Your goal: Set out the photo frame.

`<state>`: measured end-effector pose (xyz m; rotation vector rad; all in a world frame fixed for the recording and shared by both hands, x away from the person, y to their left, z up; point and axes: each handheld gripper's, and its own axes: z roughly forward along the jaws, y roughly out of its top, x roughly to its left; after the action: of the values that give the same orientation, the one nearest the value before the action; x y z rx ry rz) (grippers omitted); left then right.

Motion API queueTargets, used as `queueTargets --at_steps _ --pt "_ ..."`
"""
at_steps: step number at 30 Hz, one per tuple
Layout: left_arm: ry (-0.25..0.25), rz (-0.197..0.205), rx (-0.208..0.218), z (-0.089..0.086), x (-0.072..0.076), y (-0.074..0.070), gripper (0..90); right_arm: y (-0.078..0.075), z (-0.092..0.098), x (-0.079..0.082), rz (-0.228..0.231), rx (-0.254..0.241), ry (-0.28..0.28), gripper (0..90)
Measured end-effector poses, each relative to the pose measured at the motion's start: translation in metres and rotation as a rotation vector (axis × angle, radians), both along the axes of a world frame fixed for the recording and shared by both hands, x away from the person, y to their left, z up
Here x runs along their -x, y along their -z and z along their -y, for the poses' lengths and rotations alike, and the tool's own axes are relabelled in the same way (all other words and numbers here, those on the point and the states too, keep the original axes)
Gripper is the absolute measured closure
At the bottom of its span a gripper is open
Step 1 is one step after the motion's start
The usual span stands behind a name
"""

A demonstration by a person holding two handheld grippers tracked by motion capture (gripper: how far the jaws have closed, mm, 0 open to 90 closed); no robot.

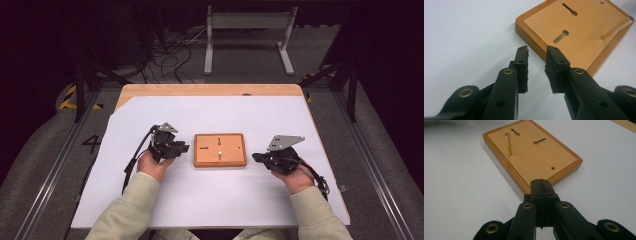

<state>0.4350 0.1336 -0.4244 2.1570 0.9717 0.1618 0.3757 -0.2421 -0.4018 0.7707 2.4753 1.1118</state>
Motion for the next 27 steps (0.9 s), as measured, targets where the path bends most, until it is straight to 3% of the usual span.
queueTargets --at_steps 6,10,14,19,27 --pt "0.040 0.016 -0.020 -0.008 0.010 -0.001 65.7 -0.003 -0.007 -0.004 0.007 -0.016 -0.029 84.0" --pt "0.055 0.008 -0.013 -0.013 0.014 -0.001 64.8 -0.007 -0.013 -0.008 0.008 -0.029 -0.050 80.0" --pt "0.090 -0.020 0.008 -0.019 0.018 -0.002 57.4 -0.009 -0.019 -0.011 0.009 -0.043 -0.071 76.7" --pt "0.122 -0.019 -0.007 -0.026 0.023 -0.002 56.0 -0.011 -0.031 -0.017 0.007 -0.047 -0.095 74.5" --pt "0.106 -0.037 -0.014 -0.036 0.026 0.003 55.3 -0.007 -0.052 -0.026 -0.014 -0.038 -0.133 71.5"
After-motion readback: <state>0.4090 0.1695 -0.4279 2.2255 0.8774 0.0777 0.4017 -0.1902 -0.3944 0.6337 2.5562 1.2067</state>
